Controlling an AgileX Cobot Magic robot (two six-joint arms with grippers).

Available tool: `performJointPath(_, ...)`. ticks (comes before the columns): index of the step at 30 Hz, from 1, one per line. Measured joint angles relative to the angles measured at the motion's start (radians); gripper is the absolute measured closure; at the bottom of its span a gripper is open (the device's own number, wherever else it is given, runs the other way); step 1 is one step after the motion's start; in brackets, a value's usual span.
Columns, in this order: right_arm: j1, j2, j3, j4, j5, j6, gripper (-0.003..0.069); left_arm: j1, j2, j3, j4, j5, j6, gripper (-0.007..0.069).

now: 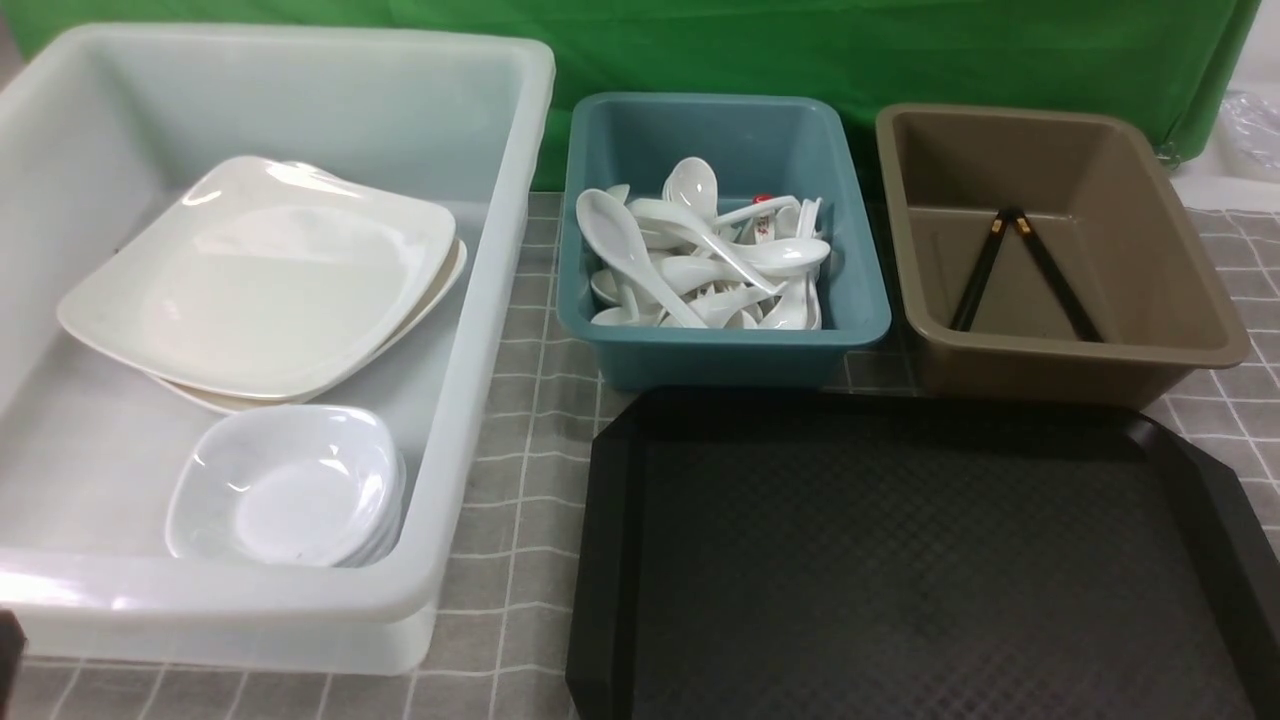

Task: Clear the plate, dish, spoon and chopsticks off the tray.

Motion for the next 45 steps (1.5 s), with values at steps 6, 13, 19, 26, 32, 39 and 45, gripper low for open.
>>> performJointPath(6,0.000,0.000,0.000,0.000,0.000,0.000,0.0484,0.000,0.000,0.000,0.000,0.006,-0.008,0.0619)
performJointPath(13,0.000,0.000,0.000,0.000,0.000,0.000,0.0471,0.000,0.000,0.000,0.000,-0.008,-0.008,0.0619)
performJointPath(19,0.000,0.000,0.000,0.000,0.000,0.000,0.0454,0.000,0.000,0.000,0.000,-0.009,-0.005,0.0619)
performJointPath(26,0.000,0.000,0.000,0.000,0.000,0.000,0.0439,0.000,0.000,0.000,0.000,-0.009,-0.005,0.0619)
performJointPath(32,0.000,0.000,0.000,0.000,0.000,0.000,0.0425,0.000,0.000,0.000,0.000,-0.009,-0.005,0.0619)
performJointPath(39,0.000,0.000,0.000,0.000,0.000,0.000,0.0424,0.000,0.000,0.000,0.000,-0.009,-0.005,0.0619)
performJointPath(45,0.000,0.000,0.000,0.000,0.000,0.000,0.0423,0.000,0.000,0.000,0.000,-0.009,-0.005,0.0619)
